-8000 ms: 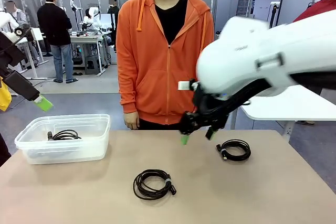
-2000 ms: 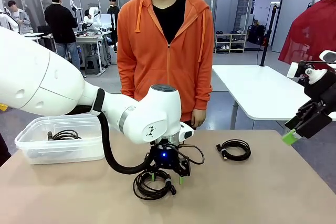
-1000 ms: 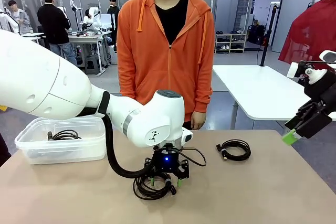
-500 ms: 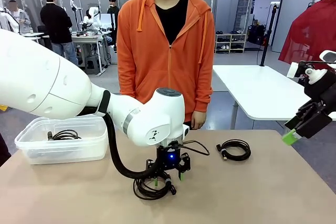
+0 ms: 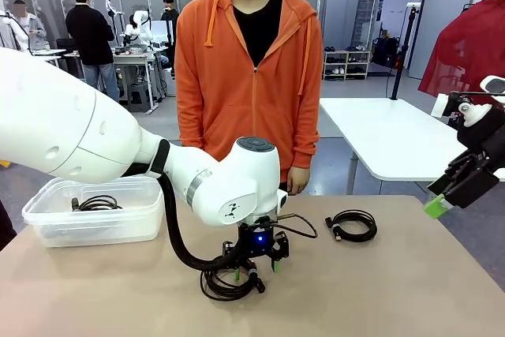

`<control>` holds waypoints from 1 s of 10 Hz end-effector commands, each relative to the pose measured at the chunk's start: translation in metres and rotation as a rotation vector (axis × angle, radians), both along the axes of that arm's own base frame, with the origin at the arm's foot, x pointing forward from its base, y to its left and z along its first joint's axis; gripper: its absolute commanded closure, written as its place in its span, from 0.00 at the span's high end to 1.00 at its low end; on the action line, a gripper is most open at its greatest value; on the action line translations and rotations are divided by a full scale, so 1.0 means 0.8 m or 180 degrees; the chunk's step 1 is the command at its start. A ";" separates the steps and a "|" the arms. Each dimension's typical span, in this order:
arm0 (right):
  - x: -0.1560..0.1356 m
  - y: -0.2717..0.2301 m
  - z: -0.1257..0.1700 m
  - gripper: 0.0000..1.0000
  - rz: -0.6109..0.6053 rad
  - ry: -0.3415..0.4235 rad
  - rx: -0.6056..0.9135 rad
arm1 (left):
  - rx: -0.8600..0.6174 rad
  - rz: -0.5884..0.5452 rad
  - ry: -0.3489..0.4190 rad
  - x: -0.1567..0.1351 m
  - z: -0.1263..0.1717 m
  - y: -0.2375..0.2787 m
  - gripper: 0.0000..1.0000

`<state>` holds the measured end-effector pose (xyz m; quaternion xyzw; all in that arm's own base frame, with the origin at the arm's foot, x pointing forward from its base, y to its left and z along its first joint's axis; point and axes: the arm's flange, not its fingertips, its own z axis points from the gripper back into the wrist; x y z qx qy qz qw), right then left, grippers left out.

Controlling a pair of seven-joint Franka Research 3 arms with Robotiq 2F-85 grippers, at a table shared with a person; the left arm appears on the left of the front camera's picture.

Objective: Organize and store the cables.
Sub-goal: Place the USB Extension Cable into the Organizing box.

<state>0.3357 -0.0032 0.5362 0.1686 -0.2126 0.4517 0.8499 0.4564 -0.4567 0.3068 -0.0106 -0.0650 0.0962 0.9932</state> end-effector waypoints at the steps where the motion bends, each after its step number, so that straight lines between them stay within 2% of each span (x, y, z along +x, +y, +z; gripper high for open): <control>1: 0.000 0.002 0.000 1.00 -0.0016 0.0016 0.0032 | 0.0044 0.0056 -0.0033 -0.006 -0.002 0.002 0.96; 2: 0.000 0.002 0.000 1.00 -0.0016 0.0016 0.0032 | 0.0062 0.0037 -0.0027 -0.006 -0.001 0.003 0.96; 10: 0.000 0.002 0.000 1.00 -0.0016 0.0016 0.0032 | 0.0096 -0.0026 -0.0075 -0.008 0.003 0.005 0.20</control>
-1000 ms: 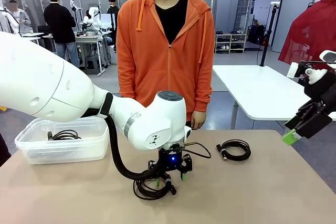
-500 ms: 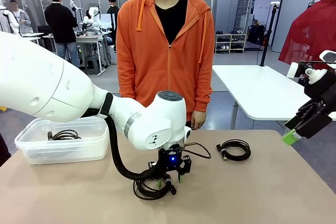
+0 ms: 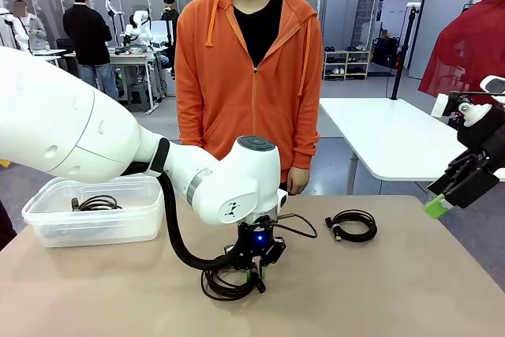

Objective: Organize and store the cables.
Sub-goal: Place the USB Extension Cable into the Organizing box.

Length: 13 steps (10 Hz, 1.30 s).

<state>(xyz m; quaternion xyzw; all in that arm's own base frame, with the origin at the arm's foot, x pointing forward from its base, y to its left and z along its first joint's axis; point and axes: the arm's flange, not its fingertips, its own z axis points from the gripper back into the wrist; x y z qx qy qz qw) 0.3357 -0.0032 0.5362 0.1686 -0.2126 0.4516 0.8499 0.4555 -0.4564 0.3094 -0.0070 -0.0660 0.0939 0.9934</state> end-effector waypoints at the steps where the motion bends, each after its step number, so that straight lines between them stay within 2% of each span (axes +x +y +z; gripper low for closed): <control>1: 0.000 0.002 0.000 1.00 -0.0016 0.0016 0.0032 | 0.0039 -0.0002 -0.0087 -0.007 0.001 0.007 0.09; 2: 0.000 0.002 0.000 1.00 -0.0016 0.0016 0.0032 | 0.0025 -0.0009 -0.0080 -0.010 0.000 0.007 0.01; 5: 0.000 0.002 0.000 1.00 -0.0016 0.0016 0.0032 | -0.0006 -0.0087 -0.0148 -0.012 0.007 0.007 0.00; 11: 0.000 0.002 0.000 1.00 -0.0016 0.0016 0.0032 | 0.0070 -0.0364 -0.0039 -0.017 0.016 0.002 0.00; 13: 0.000 0.002 0.000 1.00 -0.0016 0.0016 0.0032 | 0.0036 -0.0694 -0.0068 -0.016 0.064 0.019 0.00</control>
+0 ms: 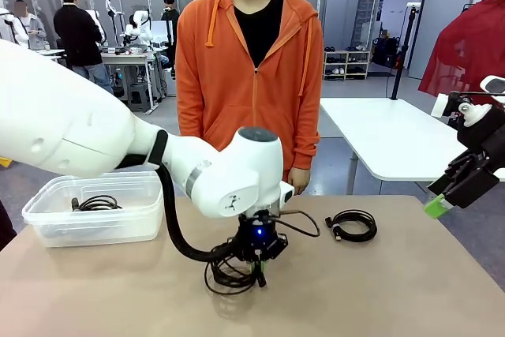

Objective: Organize and store the cables.
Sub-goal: Place the USB Extension Cable into the Organizing box.

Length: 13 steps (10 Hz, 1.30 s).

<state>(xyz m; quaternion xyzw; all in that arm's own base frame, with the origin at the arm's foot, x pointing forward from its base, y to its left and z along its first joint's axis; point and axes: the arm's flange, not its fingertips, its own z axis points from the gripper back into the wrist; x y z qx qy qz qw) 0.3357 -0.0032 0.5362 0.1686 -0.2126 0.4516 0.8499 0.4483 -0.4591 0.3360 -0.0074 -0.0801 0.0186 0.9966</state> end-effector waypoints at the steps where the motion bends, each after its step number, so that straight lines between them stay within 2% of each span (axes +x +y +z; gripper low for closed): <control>1: 0.000 0.002 0.000 1.00 -0.0016 0.0016 0.0032 | -0.0023 -0.0514 -0.0034 -0.007 0.064 0.034 0.00; 4: 0.000 0.002 0.000 1.00 -0.0016 0.0016 0.0032 | 0.0022 -0.1201 -0.0215 -0.011 0.163 0.060 0.00; 7: 0.000 0.002 0.000 1.00 -0.0016 0.0016 0.0032 | 0.0102 -0.1622 -0.0384 -0.009 0.212 0.080 0.00; 9: 0.000 0.002 0.000 1.00 -0.0016 0.0016 0.0032 | 0.0076 -0.1797 -0.0514 -0.008 0.224 0.105 0.00; 11: 0.000 0.002 0.000 1.00 -0.0016 0.0016 0.0032 | 0.0100 -0.1934 -0.0505 0.003 0.222 0.132 0.00; 13: 0.000 0.002 0.000 1.00 -0.0016 0.0016 0.0032 | -0.0026 -0.2035 -0.0549 0.005 0.219 0.133 0.00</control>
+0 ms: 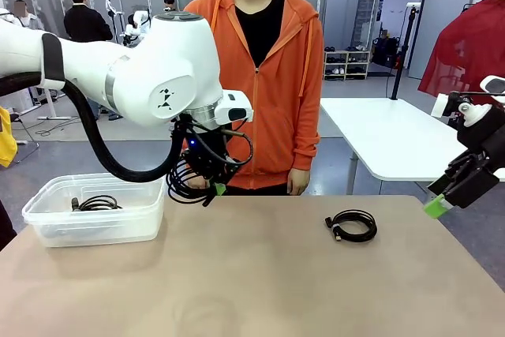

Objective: Organize and store the cables.
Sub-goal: Place the USB Extension Cable into the Organizing box.

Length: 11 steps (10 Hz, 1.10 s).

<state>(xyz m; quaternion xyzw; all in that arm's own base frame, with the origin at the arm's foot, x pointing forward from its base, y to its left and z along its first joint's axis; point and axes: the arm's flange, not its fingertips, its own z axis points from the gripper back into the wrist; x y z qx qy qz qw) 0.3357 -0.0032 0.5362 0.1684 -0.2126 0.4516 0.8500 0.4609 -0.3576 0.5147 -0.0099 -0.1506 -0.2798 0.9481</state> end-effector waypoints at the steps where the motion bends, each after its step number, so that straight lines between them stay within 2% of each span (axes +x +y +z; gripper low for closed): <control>1: 0.000 0.002 0.000 1.00 -0.0015 0.0016 0.0033 | 0.0041 0.0055 -0.0003 -0.002 0.002 -0.004 0.00; 5: 0.000 0.002 0.000 1.00 -0.0015 0.0016 0.0033 | 0.0041 0.0055 -0.0003 -0.002 0.002 -0.004 0.00; 6: 0.000 0.002 0.000 1.00 -0.0015 0.0016 0.0033 | 0.0005 -0.0009 0.0009 -0.002 -0.002 -0.004 0.16; 7: 0.000 0.002 0.000 1.00 -0.0015 0.0016 0.0033 | 0.0134 -0.0063 0.0020 0.009 0.004 0.032 0.16; 9: 0.000 0.002 0.000 1.00 -0.0015 0.0016 0.0033 | 0.0164 -0.0436 -0.0189 0.029 0.037 0.073 0.16; 11: 0.000 0.002 0.000 1.00 -0.0015 0.0016 0.0033 | 0.0213 -0.0694 -0.0326 0.041 0.055 0.101 0.16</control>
